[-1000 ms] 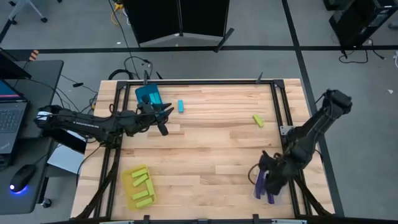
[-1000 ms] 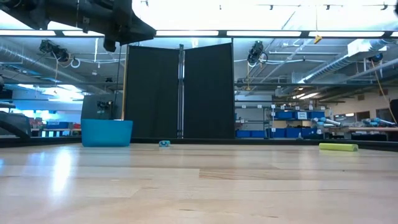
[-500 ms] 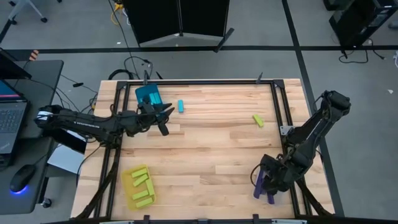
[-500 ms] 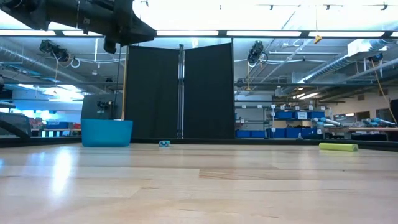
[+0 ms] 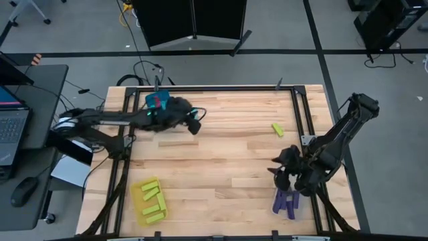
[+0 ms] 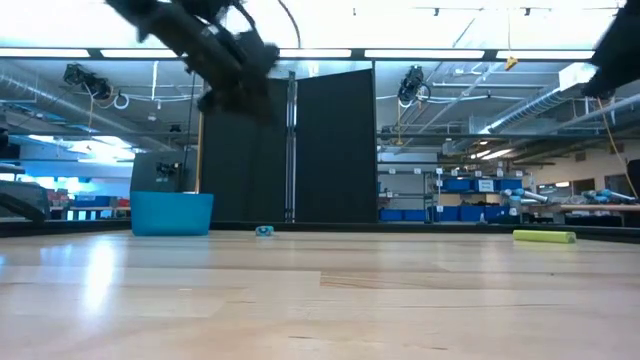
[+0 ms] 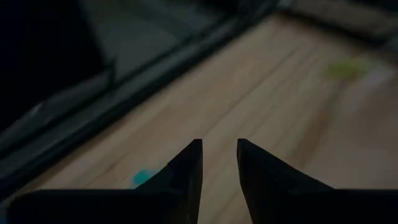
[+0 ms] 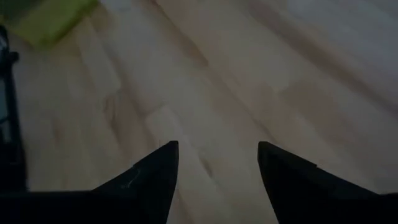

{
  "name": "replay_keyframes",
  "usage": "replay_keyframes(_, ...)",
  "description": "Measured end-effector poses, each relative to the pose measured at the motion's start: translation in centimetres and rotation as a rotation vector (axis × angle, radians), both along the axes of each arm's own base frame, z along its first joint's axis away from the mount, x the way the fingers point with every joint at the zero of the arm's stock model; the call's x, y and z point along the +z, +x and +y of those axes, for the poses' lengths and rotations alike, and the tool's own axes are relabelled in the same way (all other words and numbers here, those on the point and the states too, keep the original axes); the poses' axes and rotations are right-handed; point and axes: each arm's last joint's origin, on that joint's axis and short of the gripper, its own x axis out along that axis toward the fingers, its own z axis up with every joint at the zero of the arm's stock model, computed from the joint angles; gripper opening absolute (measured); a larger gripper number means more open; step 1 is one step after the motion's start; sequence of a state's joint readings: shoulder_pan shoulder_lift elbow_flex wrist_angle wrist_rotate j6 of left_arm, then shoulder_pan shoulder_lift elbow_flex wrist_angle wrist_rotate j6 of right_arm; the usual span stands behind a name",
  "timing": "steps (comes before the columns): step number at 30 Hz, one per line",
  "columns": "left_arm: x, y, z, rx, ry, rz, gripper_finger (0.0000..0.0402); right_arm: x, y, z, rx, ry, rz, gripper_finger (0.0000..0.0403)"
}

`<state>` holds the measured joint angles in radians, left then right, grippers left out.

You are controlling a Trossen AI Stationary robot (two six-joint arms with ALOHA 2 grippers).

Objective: Sort blocks
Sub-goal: Put the blue block into the blue bin

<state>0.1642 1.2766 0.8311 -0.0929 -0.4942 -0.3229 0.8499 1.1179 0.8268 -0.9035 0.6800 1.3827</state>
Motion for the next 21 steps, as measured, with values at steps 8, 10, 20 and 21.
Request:
replay_keyframes(8,-2.1,3.9,5.6,0.125,-0.212,0.318,0.0106,-0.5,1.2,0.0,0.010,-0.116,-0.013,0.0230)
replay_keyframes(10,-2.7,4.9,6.9,0.107,-0.283,0.346,0.0109,-0.6,1.6,0.1,0.025,-0.126,-0.018,0.0230)
replay_keyframes(20,-5.5,6.9,10.7,0.296,-0.425,0.528,0.0161,-1.1,3.0,1.2,0.147,-0.263,-0.051,0.0224)
replay_keyframes(21,-5.6,6.9,10.9,0.308,-0.436,0.530,0.0170,-1.1,3.0,1.2,0.155,-0.275,-0.047,0.0225)
